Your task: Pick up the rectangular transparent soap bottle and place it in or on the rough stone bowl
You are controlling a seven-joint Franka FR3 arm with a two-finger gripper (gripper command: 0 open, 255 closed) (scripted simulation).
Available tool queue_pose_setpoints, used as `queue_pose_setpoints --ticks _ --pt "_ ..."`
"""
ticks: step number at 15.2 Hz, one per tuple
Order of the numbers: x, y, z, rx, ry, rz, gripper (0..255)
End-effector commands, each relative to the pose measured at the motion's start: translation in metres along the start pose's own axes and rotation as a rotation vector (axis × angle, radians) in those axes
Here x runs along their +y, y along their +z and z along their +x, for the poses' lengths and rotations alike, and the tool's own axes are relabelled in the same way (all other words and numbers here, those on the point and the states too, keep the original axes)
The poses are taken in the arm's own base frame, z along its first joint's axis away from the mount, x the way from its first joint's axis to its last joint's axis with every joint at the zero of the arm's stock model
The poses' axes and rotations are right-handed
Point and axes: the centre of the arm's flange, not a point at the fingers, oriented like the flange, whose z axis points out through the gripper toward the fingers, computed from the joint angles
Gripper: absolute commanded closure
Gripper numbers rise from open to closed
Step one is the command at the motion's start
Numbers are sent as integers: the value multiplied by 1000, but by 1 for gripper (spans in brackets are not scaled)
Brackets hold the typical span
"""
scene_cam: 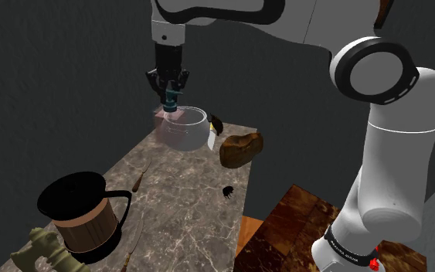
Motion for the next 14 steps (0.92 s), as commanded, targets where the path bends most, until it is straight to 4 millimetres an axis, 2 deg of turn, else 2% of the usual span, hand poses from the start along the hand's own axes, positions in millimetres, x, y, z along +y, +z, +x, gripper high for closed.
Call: queue_pose_setpoints --ticks 1,14 --pt "-2 -10 0 0 0 0 255" --pt "162 -55 -22 0 0 0 255"
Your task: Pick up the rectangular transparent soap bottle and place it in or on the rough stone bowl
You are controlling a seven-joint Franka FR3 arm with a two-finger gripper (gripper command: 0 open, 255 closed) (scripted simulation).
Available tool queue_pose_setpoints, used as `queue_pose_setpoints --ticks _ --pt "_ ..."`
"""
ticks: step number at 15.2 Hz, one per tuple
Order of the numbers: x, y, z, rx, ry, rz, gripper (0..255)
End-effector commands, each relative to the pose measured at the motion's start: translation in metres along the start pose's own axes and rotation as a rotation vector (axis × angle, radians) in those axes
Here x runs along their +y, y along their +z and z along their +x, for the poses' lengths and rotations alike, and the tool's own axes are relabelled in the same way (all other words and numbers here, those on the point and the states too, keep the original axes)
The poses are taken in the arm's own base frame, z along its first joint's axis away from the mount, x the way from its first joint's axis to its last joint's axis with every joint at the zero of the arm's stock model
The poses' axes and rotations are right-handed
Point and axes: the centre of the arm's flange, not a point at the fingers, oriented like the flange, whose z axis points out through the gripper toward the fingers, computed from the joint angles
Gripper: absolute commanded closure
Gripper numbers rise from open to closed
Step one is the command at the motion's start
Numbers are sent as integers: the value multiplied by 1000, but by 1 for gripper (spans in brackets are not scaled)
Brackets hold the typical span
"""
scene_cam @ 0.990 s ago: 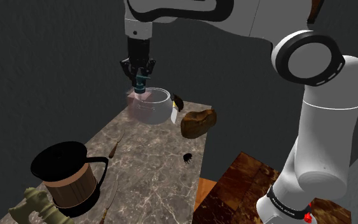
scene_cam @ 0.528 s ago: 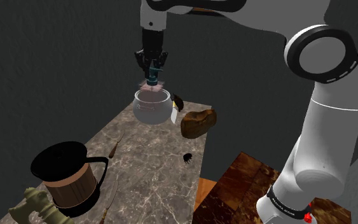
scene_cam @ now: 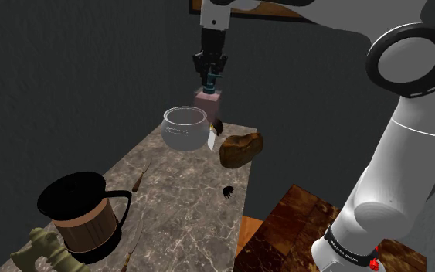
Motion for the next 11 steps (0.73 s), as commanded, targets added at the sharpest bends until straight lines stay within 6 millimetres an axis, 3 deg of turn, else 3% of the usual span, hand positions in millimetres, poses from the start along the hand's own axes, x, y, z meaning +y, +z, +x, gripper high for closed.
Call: queue_pose_setpoints --ticks 1,11 --pt "27 -8 -3 0 -1 0 255" --pt "154 -43 -20 0 -1 0 255"
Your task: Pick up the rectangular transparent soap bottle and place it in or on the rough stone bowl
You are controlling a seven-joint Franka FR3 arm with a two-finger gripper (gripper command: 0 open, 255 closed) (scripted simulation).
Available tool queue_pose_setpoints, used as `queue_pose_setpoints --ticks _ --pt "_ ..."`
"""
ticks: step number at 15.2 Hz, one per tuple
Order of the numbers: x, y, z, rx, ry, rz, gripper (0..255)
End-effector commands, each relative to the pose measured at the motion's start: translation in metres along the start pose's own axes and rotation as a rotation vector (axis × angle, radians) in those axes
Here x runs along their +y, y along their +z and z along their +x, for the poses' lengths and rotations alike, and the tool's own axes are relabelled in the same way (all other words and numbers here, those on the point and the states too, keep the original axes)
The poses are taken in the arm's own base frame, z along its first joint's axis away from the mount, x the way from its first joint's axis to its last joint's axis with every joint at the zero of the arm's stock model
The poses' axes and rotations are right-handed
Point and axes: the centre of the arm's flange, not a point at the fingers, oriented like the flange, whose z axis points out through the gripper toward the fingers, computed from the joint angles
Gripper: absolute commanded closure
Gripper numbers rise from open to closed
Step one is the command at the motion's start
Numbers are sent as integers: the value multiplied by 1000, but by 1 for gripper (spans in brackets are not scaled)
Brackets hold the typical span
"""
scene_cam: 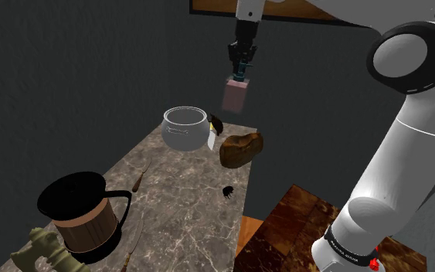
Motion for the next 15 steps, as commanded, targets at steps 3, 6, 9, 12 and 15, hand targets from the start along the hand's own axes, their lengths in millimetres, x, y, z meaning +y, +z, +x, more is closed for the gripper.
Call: queue_pose_setpoints --ticks 3,6,9,12,15 --pt "48 -15 -9 0 -1 1 255" --pt "49 0 -9 0 -1 1 255" --pt "50 16 -10 0 -1 1 255" --pt "51 32 -10 0 -1 1 255" --pt "52 48 -10 0 -1 1 255"
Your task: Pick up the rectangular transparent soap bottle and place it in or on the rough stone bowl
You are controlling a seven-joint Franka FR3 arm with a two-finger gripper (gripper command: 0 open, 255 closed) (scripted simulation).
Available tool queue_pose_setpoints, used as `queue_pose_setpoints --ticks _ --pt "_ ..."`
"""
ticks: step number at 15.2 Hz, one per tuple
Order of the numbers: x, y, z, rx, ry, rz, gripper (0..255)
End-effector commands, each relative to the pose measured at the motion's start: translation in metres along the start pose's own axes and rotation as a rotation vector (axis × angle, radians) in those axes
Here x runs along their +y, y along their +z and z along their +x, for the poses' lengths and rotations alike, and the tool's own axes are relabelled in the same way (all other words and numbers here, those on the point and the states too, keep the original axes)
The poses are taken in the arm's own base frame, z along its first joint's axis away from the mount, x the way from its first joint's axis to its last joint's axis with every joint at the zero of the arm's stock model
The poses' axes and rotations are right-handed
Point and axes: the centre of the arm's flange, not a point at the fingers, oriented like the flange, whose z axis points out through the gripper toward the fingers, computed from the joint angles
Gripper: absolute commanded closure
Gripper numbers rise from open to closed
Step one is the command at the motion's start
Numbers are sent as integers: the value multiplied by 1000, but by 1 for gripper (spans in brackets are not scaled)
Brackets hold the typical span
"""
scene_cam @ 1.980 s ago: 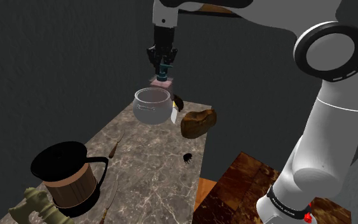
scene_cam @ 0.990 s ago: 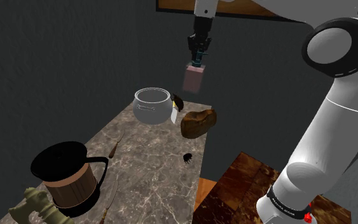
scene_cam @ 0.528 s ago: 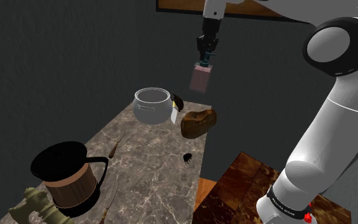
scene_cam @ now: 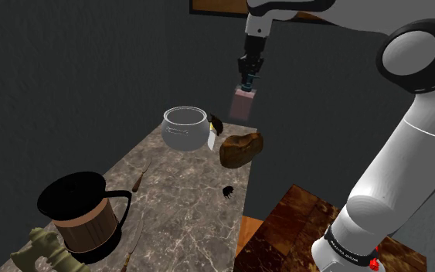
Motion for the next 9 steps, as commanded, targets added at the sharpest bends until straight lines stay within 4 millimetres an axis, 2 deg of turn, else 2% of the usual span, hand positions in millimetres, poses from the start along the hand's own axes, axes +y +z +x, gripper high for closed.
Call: queue_pose_setpoints --ticks 1,9 --pt "1 11 0 1 0 0 255" --pt "3 53 -1 1 0 0 255"
